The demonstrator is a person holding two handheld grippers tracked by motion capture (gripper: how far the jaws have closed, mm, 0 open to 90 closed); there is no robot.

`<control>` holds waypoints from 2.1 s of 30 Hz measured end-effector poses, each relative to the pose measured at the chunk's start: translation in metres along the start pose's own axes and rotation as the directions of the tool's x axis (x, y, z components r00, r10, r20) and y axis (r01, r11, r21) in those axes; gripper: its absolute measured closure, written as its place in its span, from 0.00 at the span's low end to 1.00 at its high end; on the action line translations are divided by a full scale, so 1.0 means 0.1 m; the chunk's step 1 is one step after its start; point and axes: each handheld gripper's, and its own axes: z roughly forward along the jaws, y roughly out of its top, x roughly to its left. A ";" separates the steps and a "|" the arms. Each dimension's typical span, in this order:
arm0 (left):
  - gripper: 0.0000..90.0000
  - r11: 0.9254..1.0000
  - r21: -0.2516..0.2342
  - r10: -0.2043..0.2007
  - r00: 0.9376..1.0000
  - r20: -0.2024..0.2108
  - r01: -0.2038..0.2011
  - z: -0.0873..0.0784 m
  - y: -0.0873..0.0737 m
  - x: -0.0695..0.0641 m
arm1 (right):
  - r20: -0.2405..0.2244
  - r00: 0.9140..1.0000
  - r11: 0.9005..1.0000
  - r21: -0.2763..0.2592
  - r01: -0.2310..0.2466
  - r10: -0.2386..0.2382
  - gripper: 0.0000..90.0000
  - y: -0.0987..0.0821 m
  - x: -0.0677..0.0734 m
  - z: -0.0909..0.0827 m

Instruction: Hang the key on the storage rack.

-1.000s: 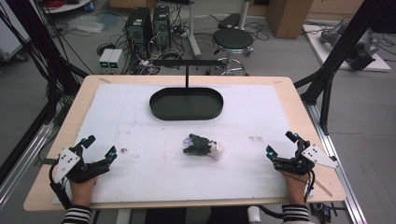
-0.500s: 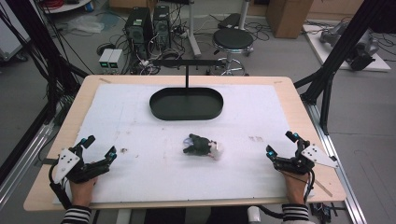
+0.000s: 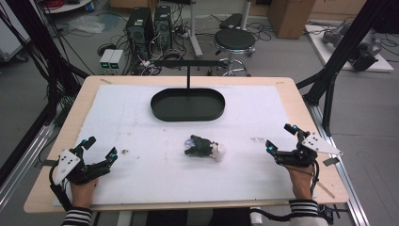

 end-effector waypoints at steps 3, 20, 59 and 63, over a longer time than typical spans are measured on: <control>0.14 1.000 0.001 -0.002 1.000 0.000 0.002 0.00 0.00 0.00 | -0.109 0.994 0.999 0.034 0.022 -0.018 0.01 0.24 0.07 0.14; 0.14 1.000 0.007 -0.003 1.000 0.001 0.003 0.01 0.00 0.00 | -0.396 0.914 0.921 0.318 0.226 -0.087 0.01 0.68 0.32 0.90; 0.14 1.000 0.013 0.001 1.000 -0.001 -0.001 0.02 0.00 0.00 | -0.634 0.771 0.667 0.550 0.502 -0.058 0.01 0.44 0.79 1.62; 0.14 1.000 0.012 0.001 1.000 -0.001 -0.001 0.02 0.00 0.00 | -0.642 0.765 0.637 0.567 0.522 -0.055 0.01 0.41 0.83 1.66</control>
